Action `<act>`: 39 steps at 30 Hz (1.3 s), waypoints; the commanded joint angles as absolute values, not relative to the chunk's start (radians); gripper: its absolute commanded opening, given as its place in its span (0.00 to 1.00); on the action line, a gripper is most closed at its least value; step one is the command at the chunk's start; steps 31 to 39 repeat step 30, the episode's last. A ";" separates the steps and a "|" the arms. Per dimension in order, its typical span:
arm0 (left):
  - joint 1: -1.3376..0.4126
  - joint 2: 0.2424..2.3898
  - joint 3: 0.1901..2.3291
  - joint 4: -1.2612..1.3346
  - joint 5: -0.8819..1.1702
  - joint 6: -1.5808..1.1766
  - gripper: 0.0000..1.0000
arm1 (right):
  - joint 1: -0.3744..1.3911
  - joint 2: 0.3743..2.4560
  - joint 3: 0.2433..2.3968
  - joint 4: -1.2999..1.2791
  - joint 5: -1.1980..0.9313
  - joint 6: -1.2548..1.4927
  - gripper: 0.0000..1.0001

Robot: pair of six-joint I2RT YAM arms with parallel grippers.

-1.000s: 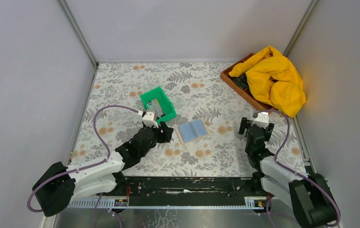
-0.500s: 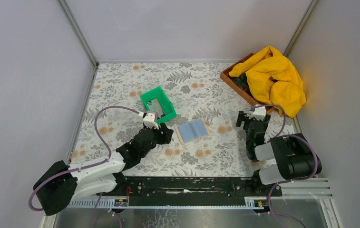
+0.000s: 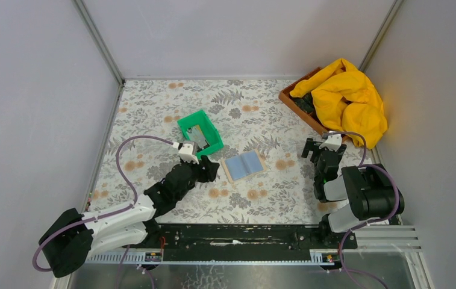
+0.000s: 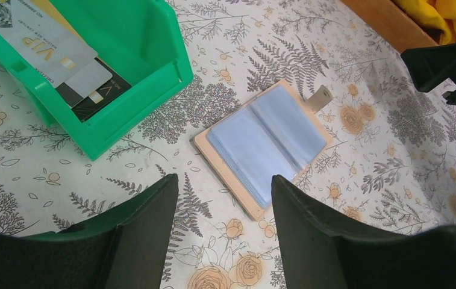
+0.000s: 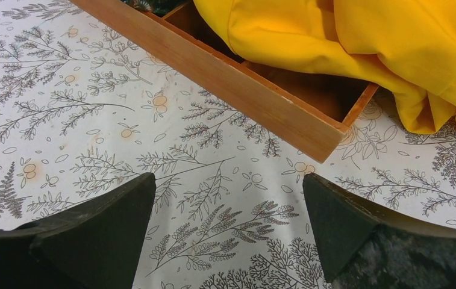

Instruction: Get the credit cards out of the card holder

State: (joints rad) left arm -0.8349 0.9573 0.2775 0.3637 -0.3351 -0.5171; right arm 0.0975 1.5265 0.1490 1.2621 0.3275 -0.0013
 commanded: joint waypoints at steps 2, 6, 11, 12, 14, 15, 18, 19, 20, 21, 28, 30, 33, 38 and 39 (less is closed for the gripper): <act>-0.828 0.932 0.250 0.454 -0.375 -0.512 0.66 | 0.095 1.520 0.177 1.306 0.328 0.008 0.99; -0.828 0.936 0.257 0.429 -0.427 -0.554 0.66 | 0.095 1.522 0.174 1.317 0.331 0.004 0.99; -0.827 0.967 0.278 0.403 -0.468 -0.554 0.66 | 0.094 1.521 0.179 1.306 0.330 0.008 0.99; -0.827 0.974 0.288 0.397 -0.470 -0.555 0.66 | 0.094 1.520 0.179 1.305 0.331 0.007 0.99; -0.827 0.993 0.295 0.409 -0.459 -0.554 0.66 | 0.094 1.520 0.179 1.305 0.332 0.008 0.99; -0.827 1.006 0.297 0.422 -0.448 -0.552 0.66 | 0.095 1.521 0.179 1.306 0.330 0.008 0.99; -0.827 1.045 0.315 0.426 -0.431 -0.553 0.66 | 0.095 1.521 0.179 1.306 0.332 0.008 0.99; -0.828 1.056 0.320 0.418 -0.432 -0.553 0.66 | 0.095 1.520 0.179 1.306 0.331 0.008 0.99; -0.827 1.058 0.324 0.409 -0.432 -0.549 0.66 | 0.095 1.520 0.178 1.306 0.332 0.008 0.99; -0.828 1.057 0.324 0.406 -0.433 -0.543 0.65 | 0.095 1.521 0.179 1.306 0.332 0.008 0.99; -0.828 0.988 0.282 0.436 -0.412 -0.506 0.66 | 0.094 1.521 0.178 1.306 0.332 0.008 0.99; -0.827 0.970 0.280 0.424 -0.421 -0.519 0.66 | 0.095 1.521 0.179 1.306 0.332 0.008 0.99; -0.827 0.970 0.280 0.424 -0.421 -0.519 0.66 | 0.095 1.521 0.179 1.306 0.332 0.008 0.99; -0.827 0.970 0.280 0.424 -0.421 -0.519 0.66 | 0.095 1.521 0.179 1.306 0.332 0.008 0.99; -0.827 0.970 0.280 0.424 -0.421 -0.519 0.66 | 0.095 1.521 0.179 1.306 0.332 0.008 0.99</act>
